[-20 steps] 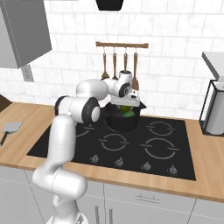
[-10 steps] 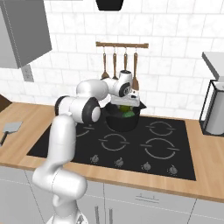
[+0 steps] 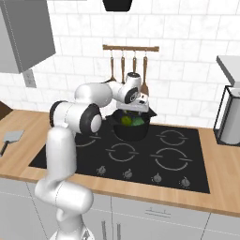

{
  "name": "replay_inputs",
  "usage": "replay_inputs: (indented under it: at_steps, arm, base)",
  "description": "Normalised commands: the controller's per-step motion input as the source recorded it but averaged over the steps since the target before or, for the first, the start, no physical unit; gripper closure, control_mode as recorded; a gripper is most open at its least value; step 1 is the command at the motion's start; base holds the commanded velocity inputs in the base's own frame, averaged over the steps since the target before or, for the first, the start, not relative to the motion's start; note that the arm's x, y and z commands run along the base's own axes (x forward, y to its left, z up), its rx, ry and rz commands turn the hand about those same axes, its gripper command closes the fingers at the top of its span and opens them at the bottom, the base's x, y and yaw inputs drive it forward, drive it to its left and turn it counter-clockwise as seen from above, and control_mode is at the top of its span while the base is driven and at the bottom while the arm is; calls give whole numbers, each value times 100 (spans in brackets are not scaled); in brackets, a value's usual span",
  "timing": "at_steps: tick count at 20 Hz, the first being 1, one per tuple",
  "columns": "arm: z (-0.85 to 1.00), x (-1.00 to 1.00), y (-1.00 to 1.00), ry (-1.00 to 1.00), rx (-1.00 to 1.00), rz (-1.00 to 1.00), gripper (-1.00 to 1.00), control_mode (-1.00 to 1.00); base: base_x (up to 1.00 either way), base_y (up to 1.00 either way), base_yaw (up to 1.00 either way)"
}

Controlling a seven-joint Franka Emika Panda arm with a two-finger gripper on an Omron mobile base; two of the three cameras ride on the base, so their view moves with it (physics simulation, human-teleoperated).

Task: Put the broccoli and lime in the pot. Retrieve the spatula and lightly stir the vegetables in the pot.

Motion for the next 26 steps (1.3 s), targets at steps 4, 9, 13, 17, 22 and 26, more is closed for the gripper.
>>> replay_inputs:
  at_steps: [4,9,13,17,22,26]
  arm:
    - [48,-73,56,-25,-4,0,-100,-100]
    - [59,-90,48,-14,-1,0,-100,-100]
    - [71,-100,43,-2,0,0,-100,-100]
    - [91,-95,32,-1,0,0,-100,-100]
    - [67,-92,59,1,0,0,-100,-100]
    - [48,-84,62,5,3,0,-100,-100]
  base:
    - [0,0,0]
    - [0,0,0]
    - [0,0,0]
    - [0,0,0]
    - [0,0,0]
    - [0,0,0]
